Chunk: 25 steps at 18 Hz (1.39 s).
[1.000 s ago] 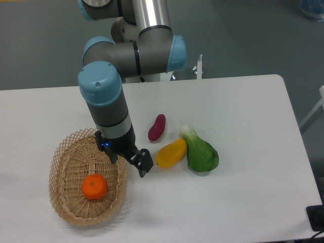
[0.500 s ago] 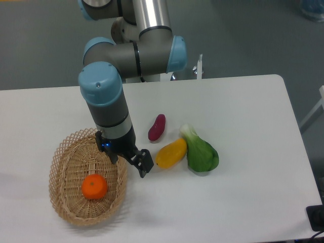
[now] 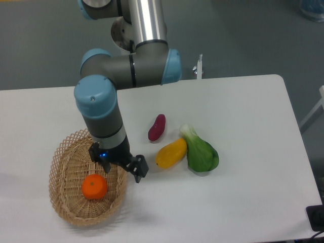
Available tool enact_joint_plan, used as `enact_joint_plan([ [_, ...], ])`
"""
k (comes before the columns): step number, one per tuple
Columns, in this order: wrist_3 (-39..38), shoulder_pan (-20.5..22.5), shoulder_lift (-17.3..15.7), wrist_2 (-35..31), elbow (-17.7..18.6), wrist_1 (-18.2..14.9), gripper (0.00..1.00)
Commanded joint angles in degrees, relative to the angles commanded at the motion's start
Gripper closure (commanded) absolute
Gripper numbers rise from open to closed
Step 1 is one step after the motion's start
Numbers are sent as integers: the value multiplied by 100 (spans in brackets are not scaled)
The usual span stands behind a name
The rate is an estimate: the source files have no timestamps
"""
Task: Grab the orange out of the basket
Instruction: 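Lower the gripper into the basket around the orange, then close the gripper on the orange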
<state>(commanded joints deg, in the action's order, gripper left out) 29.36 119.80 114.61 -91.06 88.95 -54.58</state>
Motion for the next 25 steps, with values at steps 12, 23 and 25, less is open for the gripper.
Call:
enact_joint_plan([
  [12, -906, -176, 404, 738, 149, 35, 0],
  [23, -914, -299, 633, 738, 158, 132, 0],
  [25, -915, -299, 659, 738, 158, 132, 0],
])
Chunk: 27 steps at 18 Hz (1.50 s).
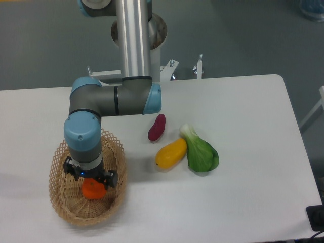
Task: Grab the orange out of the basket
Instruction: 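Close the gripper on the orange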
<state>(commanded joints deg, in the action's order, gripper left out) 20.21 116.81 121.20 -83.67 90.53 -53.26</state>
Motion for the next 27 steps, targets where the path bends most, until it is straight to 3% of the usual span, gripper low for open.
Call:
enact_joint_plan([
  [14, -62, -35, 176, -44, 9, 220, 0],
  [20, -62, -35, 167, -53, 9, 220, 17],
  [27, -26, -35, 132, -70, 9, 220, 28],
])
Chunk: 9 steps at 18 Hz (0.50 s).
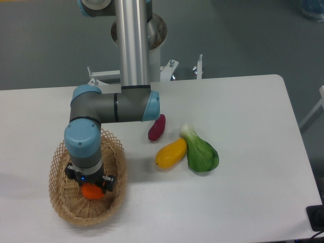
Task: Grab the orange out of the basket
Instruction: 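Close the gripper on the orange, then lift the orange out of the basket and carry it toward the yellow pepper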
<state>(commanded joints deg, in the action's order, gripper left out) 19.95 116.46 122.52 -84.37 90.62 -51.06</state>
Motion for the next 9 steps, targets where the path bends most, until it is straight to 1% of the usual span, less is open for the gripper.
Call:
enact_joint_plan([
  [5, 35, 9, -79, 9, -9, 0, 37],
  [7, 61, 9, -184, 0, -87, -17, 37],
  [9, 280, 35, -342, -9, -236, -17, 37],
])
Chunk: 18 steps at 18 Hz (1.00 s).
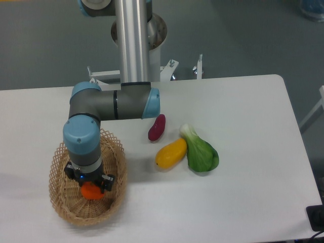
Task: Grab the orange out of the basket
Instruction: 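Lift the orange out of the basket and carry it toward the yellow pepper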
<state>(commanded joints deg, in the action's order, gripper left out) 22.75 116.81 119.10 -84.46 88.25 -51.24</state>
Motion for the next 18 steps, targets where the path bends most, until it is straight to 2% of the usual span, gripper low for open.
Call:
enact_joint_plan([
  [3, 449, 350, -290, 9, -308, -96, 37],
  [5, 677, 561, -448, 9, -352, -105, 37],
  [6, 1044, 728, -527, 17, -413, -106, 37],
  [9, 2159, 1220, -782, 17, -484, -579, 41],
  [11, 2750, 1519, -906, 52, -528, -606, 41],
  [18, 3437, 2074, -871, 140, -678, -686, 40],
])
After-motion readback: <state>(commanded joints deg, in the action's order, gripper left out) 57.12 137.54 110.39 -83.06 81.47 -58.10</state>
